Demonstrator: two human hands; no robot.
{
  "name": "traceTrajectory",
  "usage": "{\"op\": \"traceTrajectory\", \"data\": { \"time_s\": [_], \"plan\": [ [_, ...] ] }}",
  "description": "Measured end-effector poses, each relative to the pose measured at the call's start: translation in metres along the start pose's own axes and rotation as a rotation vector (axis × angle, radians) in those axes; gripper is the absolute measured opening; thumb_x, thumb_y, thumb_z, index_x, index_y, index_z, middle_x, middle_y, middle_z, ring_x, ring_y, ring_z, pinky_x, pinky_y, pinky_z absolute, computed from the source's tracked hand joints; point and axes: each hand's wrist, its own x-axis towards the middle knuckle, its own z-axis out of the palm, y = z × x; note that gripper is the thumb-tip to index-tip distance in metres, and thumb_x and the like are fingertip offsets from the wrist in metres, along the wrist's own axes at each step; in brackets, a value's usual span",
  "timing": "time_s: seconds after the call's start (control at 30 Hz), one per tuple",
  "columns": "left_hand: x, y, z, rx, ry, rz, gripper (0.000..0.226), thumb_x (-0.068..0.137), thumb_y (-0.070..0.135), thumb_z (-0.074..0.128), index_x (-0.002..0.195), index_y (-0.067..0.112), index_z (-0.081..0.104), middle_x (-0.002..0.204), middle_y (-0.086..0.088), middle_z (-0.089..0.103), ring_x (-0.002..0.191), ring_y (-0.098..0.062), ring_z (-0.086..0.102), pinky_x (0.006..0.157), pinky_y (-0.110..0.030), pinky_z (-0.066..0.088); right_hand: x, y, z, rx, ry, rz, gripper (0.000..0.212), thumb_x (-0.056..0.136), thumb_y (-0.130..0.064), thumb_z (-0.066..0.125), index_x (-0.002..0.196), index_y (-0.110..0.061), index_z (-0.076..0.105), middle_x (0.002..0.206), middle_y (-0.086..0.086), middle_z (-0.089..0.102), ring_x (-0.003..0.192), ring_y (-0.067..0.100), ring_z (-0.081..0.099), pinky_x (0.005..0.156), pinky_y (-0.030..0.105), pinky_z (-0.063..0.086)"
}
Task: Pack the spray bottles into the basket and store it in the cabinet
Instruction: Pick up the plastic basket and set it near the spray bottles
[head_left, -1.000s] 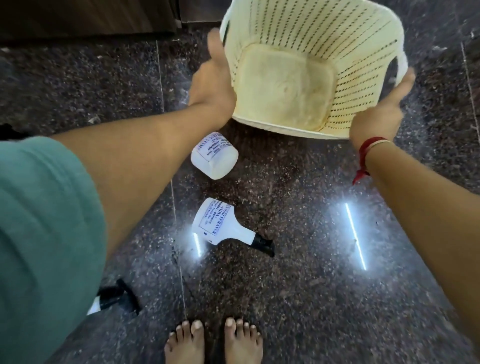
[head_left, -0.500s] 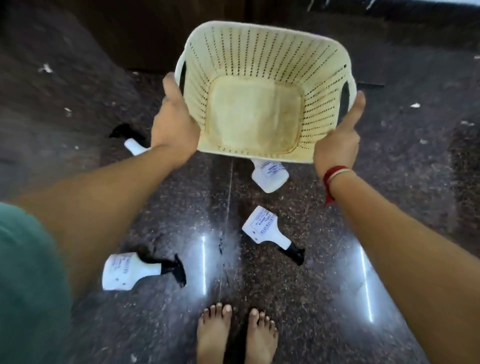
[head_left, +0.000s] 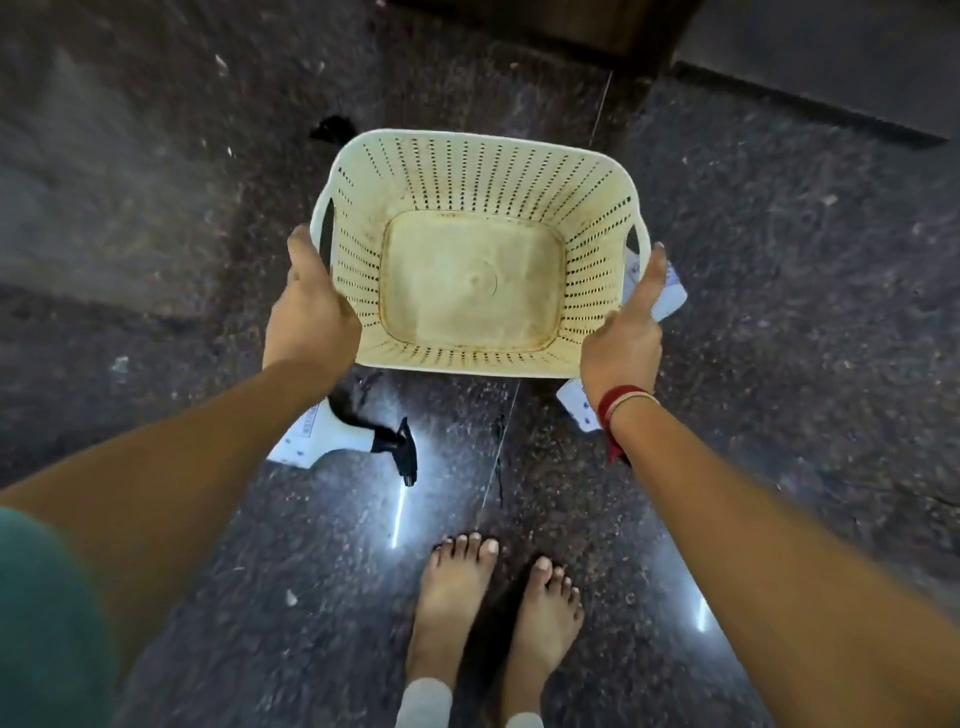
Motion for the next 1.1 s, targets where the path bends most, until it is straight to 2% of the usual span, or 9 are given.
{"op": "traceTrajectory", "data": {
  "time_s": [0.2, 0.33, 0.47, 0.67, 0.8, 0.93, 1.0, 1.07, 1.1],
  "plan": [
    [-0.017, -0.027, 0.022, 0.006, -0.055, -0.037, 0.059, 0.090, 0.000, 0.037, 0.142, 0.013, 0.013, 0.117, -0.029, 0.056, 0.081, -0.043, 0.058, 0.064, -0.041, 0.044, -0.016, 0.026, 0.018, -0.073, -0.042, 0.044, 0.091, 0.084, 0.006, 0.042, 0.151, -0.035, -0.005, 0.064, -0.006, 0.048, 0.057, 0.004, 0.047, 0.065, 0.030, 0.039],
    [-0.025, -0.042, 0.034, 0.004, -0.080, -0.063, 0.060, 0.089, -0.001, 0.037, 0.143, 0.009, 0.012, 0.117, -0.031, 0.055, 0.087, -0.047, 0.057, 0.067, -0.043, 0.044, -0.024, 0.038, 0.027, -0.110, -0.054, 0.039, 0.094, 0.084, 0.009, 0.042, 0.151, -0.034, -0.007, 0.060, -0.005, 0.046, 0.053, 0.004, 0.044, 0.058, 0.029, 0.037],
    [-0.035, -0.057, 0.042, -0.019, -0.117, -0.081, 0.059, 0.089, -0.002, 0.037, 0.141, 0.009, 0.012, 0.118, -0.030, 0.054, 0.087, -0.046, 0.057, 0.064, -0.047, 0.049, -0.034, 0.049, 0.035, -0.121, -0.075, 0.071, 0.095, 0.083, 0.010, 0.041, 0.150, -0.037, -0.008, 0.063, 0.000, 0.049, 0.054, 0.006, 0.044, 0.060, 0.032, 0.038],
    [-0.043, -0.074, 0.057, -0.014, -0.113, -0.104, 0.056, 0.089, 0.000, 0.038, 0.138, 0.011, 0.014, 0.117, -0.024, 0.058, 0.077, -0.034, 0.055, 0.055, -0.032, 0.036, -0.044, 0.062, 0.048, -0.105, -0.085, 0.099, 0.094, 0.084, 0.008, 0.039, 0.147, -0.042, -0.010, 0.066, 0.005, 0.058, 0.057, 0.011, 0.051, 0.063, 0.034, 0.042],
    [-0.046, -0.079, 0.066, -0.033, -0.091, -0.122, 0.062, 0.089, 0.001, 0.038, 0.143, 0.013, 0.009, 0.114, -0.025, 0.058, 0.081, -0.037, 0.058, 0.053, -0.030, 0.035, -0.045, 0.064, 0.051, -0.066, -0.060, 0.102, 0.093, 0.085, 0.006, 0.037, 0.145, -0.048, -0.010, 0.071, 0.010, 0.061, 0.058, 0.019, 0.055, 0.062, 0.037, 0.041],
    [-0.043, -0.082, 0.064, -0.053, -0.096, -0.132, 0.065, 0.085, 0.001, 0.039, 0.141, 0.018, 0.010, 0.107, -0.025, 0.059, 0.072, -0.032, 0.055, 0.044, -0.023, 0.030, -0.044, 0.063, 0.052, -0.072, -0.068, 0.103, 0.092, 0.084, 0.007, 0.036, 0.147, -0.044, -0.009, 0.073, 0.005, 0.058, 0.056, 0.013, 0.049, 0.055, 0.031, 0.037],
    [-0.044, -0.080, 0.063, -0.068, -0.112, -0.126, 0.066, 0.083, 0.002, 0.042, 0.140, 0.017, 0.012, 0.115, -0.024, 0.056, 0.082, -0.037, 0.058, 0.049, -0.027, 0.037, -0.045, 0.062, 0.052, -0.064, -0.078, 0.091, 0.086, 0.089, 0.001, 0.038, 0.148, -0.042, -0.008, 0.078, 0.006, 0.061, 0.061, 0.020, 0.056, 0.059, 0.036, 0.043],
    [-0.045, -0.077, 0.061, -0.042, -0.091, -0.109, 0.075, 0.083, 0.003, 0.048, 0.147, 0.014, 0.010, 0.136, -0.021, 0.042, 0.105, -0.042, 0.054, 0.067, -0.042, 0.048, -0.048, 0.060, 0.048, -0.096, -0.066, 0.043, 0.071, 0.098, -0.021, 0.040, 0.149, -0.038, -0.005, 0.110, 0.011, 0.066, 0.088, 0.032, 0.066, 0.073, 0.044, 0.051],
    [-0.046, -0.076, 0.061, -0.002, -0.054, -0.084, 0.079, 0.083, 0.005, 0.051, 0.150, 0.014, 0.008, 0.144, -0.020, 0.032, 0.119, -0.043, 0.047, 0.083, -0.050, 0.048, -0.051, 0.060, 0.046, -0.117, -0.030, 0.020, 0.065, 0.099, -0.035, 0.038, 0.150, -0.036, -0.002, 0.131, 0.010, 0.058, 0.106, 0.033, 0.063, 0.080, 0.046, 0.051]
  ]
}}
